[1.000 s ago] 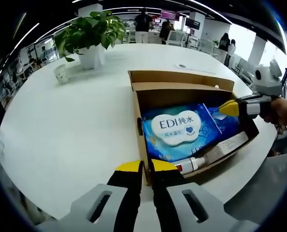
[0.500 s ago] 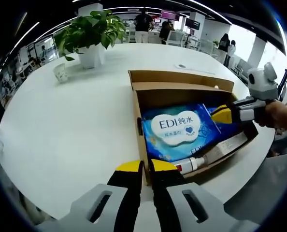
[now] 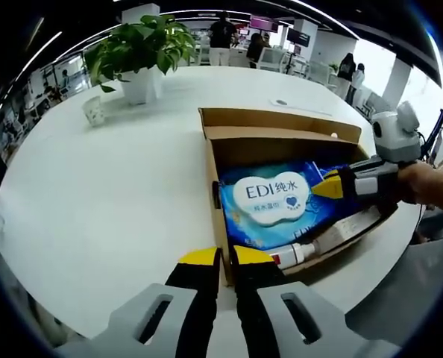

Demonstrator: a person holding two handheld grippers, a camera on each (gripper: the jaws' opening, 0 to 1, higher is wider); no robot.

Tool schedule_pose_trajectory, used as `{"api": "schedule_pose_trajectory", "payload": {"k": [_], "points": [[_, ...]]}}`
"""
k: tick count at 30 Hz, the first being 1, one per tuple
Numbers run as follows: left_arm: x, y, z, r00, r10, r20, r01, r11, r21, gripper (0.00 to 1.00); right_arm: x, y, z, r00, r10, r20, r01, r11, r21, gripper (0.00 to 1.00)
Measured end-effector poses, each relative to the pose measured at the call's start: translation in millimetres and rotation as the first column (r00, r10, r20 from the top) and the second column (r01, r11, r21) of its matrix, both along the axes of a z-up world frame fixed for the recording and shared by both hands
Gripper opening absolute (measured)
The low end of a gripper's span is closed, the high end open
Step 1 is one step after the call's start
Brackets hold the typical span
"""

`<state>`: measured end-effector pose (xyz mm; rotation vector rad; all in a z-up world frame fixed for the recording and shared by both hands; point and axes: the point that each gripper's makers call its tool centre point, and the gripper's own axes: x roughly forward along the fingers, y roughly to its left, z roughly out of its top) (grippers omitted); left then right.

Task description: Operate the shoe box by opening the lid, removing the specified soft item, and placing it in the target area until the item is outside and the box remains undamaged.

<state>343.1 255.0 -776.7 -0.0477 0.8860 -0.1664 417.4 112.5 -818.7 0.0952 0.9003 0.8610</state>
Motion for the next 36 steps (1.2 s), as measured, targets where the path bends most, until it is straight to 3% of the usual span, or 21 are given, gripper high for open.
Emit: {"api": "schedule_pose_trajectory", "payload": {"k": [4,26,30,33,36], "points": [[0.0,0,0.1,1.000,0.001,0.000,-0.001,1.000,0.003,0.04,0,-1,0.8,1.000,-0.018,-0.008,0.018,1.000,0.004,0.00],[-0.4,-1,2.3,1.000,-0.004,-0.004,0.004,1.000,0.026,0.05,4,-7,29.3,0.996,-0.031,0.084,0.029,0.999,0.030,0.00],[2.7,0,12.6,1.000,-0.019,0.019,0.018,0.998,0.054,0.04,4,-8,31.3,0.995,-0.036,0.093,0.033,0.999,0.030,0.00],[10.7,-3,24.0,0.996,-0.079,0.045,0.074,0.991,0.112,0.08,5,-11,31.9,0.995,-0.043,0.095,0.041,0.999,0.030,0.00],[19.2,-10,33.4,0.991,-0.115,0.063,0.108,0.988,0.111,0.11,4,-15,33.5,0.994,-0.052,0.099,0.049,0.998,0.031,0.00]]}}
